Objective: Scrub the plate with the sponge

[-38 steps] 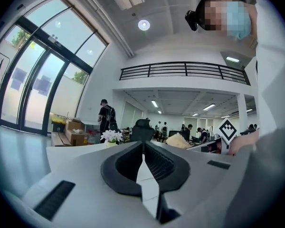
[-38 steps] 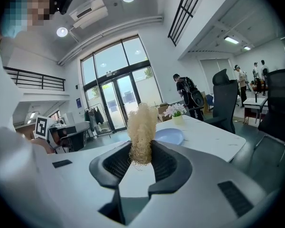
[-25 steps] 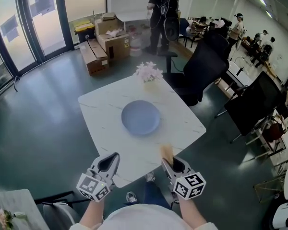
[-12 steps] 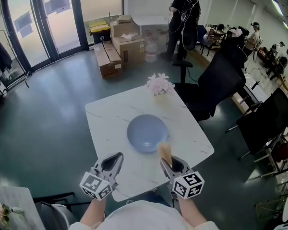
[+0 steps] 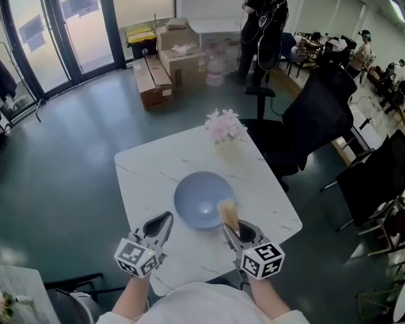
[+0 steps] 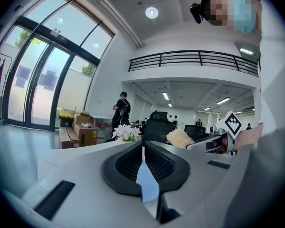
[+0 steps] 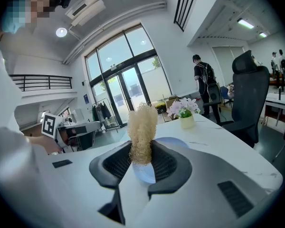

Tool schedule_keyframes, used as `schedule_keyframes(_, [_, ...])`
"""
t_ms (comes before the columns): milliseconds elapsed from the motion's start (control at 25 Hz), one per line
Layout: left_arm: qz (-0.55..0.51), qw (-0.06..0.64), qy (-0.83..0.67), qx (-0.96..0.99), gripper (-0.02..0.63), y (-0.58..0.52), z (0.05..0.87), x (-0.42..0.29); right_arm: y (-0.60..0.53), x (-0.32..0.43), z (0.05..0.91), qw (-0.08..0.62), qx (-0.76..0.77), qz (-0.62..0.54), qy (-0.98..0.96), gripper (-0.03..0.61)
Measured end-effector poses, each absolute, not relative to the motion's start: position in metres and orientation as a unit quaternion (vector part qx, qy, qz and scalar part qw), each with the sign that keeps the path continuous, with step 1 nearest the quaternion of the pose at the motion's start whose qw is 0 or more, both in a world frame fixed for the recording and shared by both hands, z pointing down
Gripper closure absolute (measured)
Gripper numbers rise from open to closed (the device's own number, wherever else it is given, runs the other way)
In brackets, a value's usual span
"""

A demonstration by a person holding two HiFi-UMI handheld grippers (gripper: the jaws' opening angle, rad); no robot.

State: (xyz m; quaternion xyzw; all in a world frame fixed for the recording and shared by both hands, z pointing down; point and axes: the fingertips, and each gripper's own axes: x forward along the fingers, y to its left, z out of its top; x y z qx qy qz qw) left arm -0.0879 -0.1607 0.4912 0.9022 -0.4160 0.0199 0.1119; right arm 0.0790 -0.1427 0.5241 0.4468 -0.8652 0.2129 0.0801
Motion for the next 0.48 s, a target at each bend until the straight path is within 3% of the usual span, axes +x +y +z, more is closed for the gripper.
schedule_keyframes(480, [0.033, 0.186, -0.420, 0.888, 0.574, -0.212, 0.539, -0.082, -0.185, 0.082, 0.540, 0.091, 0.443, 0.225, -0.863, 0.457])
